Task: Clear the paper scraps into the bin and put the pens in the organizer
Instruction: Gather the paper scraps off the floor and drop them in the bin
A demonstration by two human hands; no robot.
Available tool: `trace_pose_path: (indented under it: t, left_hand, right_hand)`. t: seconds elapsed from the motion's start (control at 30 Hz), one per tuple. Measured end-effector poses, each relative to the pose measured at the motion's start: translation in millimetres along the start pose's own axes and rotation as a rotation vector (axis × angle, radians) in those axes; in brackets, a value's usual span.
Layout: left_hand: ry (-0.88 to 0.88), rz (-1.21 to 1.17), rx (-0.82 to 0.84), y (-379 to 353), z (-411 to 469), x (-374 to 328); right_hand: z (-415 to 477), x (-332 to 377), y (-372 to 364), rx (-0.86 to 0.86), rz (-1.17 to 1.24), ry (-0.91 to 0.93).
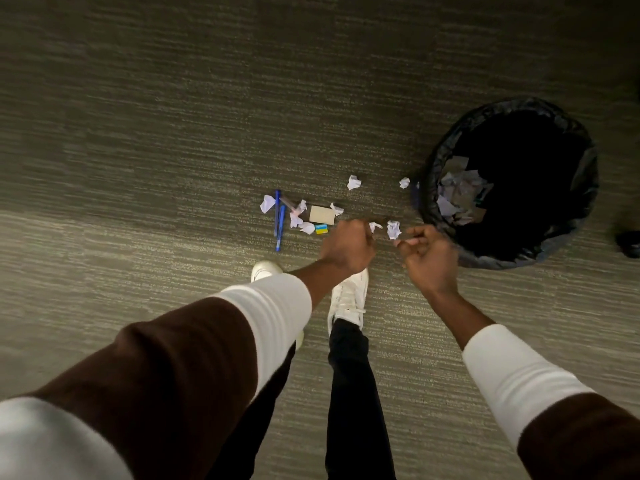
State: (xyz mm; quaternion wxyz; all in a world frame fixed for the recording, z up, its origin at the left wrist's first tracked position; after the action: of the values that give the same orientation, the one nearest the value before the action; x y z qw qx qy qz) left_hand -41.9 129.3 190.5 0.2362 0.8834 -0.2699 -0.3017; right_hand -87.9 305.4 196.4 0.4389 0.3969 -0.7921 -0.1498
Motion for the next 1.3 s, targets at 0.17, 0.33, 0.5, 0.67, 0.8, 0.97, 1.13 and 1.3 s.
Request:
trace_pose_path:
  t: [0.17,0.33,0.5,0.67,0.8,0.97,1.13,1.3]
  left_hand:
    - [0.077,0.075,0.03,-11.1,28.1,62.1]
    - [0.114,0.182,0.055,-30.7,70.4,127.7]
    - [0.079,0.235,0.053,-52.2,107.0,176.5]
    - [0.024,0.23,0.086,-78.4,132.3,202.2]
    - [-0.012,0.27,0.057,-94.1,141.7,208.4]
    - [-0.038,0.325,0.023,-92.8,153.0,209.5]
    - [-0.084,0.41,0.012,-87.3,163.4,206.3]
    - [-0.206,0.686,-0.013,-100.3,160.9,201.8]
  right_hand:
    - [21.7,-14.1,-49.3,0.219,-0.426,0.035]
    - [68.0,-57.9,-92.3,0.273,-0.58,-0.024]
    - [112.0,-95.5,-122.4,0.228,-0.531,-0.067]
    - [141.2,-117.5,-150.0,0.177,-0.464,-0.025]
    - [154.6,-120.5,-171.8,0.174,-0.445,0.071]
    - [164.0,-102.9,-189.3,0.16,-0.394,0.196]
    - [178.4,-86.7,-193.3,0.183,-0.5,0.225]
    - [181.0,-80.4,-192.5,0.171,-0.639,0.188]
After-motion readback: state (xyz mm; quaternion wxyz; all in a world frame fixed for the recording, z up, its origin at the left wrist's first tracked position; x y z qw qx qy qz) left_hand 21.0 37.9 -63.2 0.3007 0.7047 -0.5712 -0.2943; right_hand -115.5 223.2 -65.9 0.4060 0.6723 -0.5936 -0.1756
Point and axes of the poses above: each hand's wrist, its own z-axis towards the middle knuckle, its own y-axis out of the back of the hand, x = y × z, the point moved 7 cm from there along z, towards the middle knuckle, and after that the axes turned 3 degrees about y, right-handed, at the moved point
